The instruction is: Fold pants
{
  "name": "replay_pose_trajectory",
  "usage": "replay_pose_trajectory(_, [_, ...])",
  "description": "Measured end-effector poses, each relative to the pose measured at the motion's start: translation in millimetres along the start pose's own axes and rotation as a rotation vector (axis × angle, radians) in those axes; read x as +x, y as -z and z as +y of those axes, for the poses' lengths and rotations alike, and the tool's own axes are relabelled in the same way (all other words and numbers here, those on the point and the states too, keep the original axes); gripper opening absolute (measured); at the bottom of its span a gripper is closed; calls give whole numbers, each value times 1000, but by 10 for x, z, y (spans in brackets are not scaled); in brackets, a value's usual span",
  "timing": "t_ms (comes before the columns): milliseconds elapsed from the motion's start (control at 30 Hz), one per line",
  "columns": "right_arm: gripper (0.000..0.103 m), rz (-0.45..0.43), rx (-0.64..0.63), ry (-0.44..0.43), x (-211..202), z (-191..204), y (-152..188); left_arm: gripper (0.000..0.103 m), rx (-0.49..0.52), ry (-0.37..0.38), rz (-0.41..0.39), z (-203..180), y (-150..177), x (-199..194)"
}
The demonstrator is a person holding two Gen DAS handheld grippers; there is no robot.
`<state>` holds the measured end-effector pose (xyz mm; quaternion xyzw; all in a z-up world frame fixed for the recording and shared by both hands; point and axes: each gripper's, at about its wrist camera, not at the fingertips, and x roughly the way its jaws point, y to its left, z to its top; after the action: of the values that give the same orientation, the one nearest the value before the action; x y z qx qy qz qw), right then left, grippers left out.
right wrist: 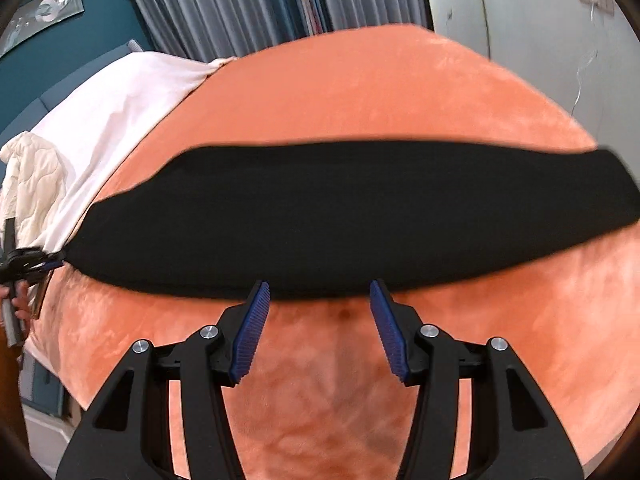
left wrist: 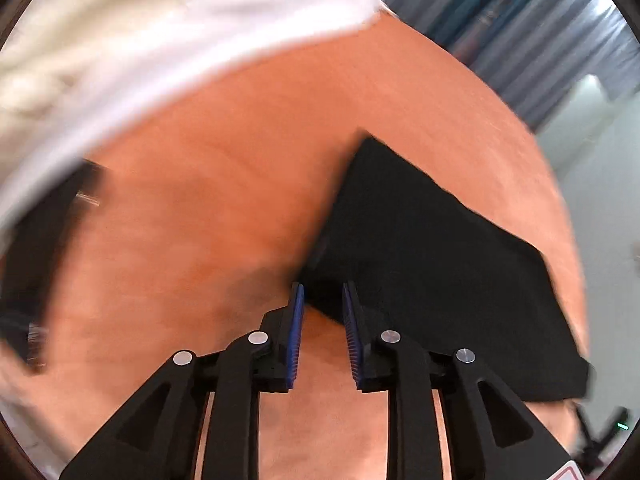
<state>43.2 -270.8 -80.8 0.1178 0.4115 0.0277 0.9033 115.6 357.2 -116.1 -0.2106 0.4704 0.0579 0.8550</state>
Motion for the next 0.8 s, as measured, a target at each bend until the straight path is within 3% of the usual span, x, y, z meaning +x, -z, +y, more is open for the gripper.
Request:
replay_pose_trajectory(67, [52,-17,3,-15,40,22,-151,19,13,-124,-83,-92,-37,-247])
replay_pose_trajectory(133, [51,-30,-9,-43,151,147,-347,19,37,-111,-127,-238,-73,-405])
replay_pose_trajectory(167, [44,-31,-38,-72,241,260,-471,20,63,-85,-131,-364,-85,-437])
replay_pose_trajectory(233, [41,-26,-125,-101,450,564,-691,45,106,-57,-116,-622,-109,-369])
replay_pose_trajectory(267, [41,-19,-166,-107,576,725,-802,50,124,-47,-95,-802,-117,-238])
replay_pose_trajectory(367, [40,50,-233,-160,1115,1151,-1134,52,176,-56,18,-1105,-40,241])
replay_pose_trajectory(467, [44,94,-239,-175,1519,1305,-1378,52,166,-70,82,-1095,137,571])
replay_pose_trajectory(567, [58,136,-270,-202,1902,1406,-1567,52,177,-73,56,-978,221,640])
replay_pose_trajectory(633, [59,158,-309,-204,2070,1448,-1596,52,202,-73,46,-939,247,631])
replay_pose_trajectory(700, [34,201,-349,-264,2148,1488,-1533,52,224,-84,43,-934,282,647])
replay_pose_trajectory(800, [22,176,-481,-306,1956,1590,-1307,53,271,-119,26,-1040,353,704])
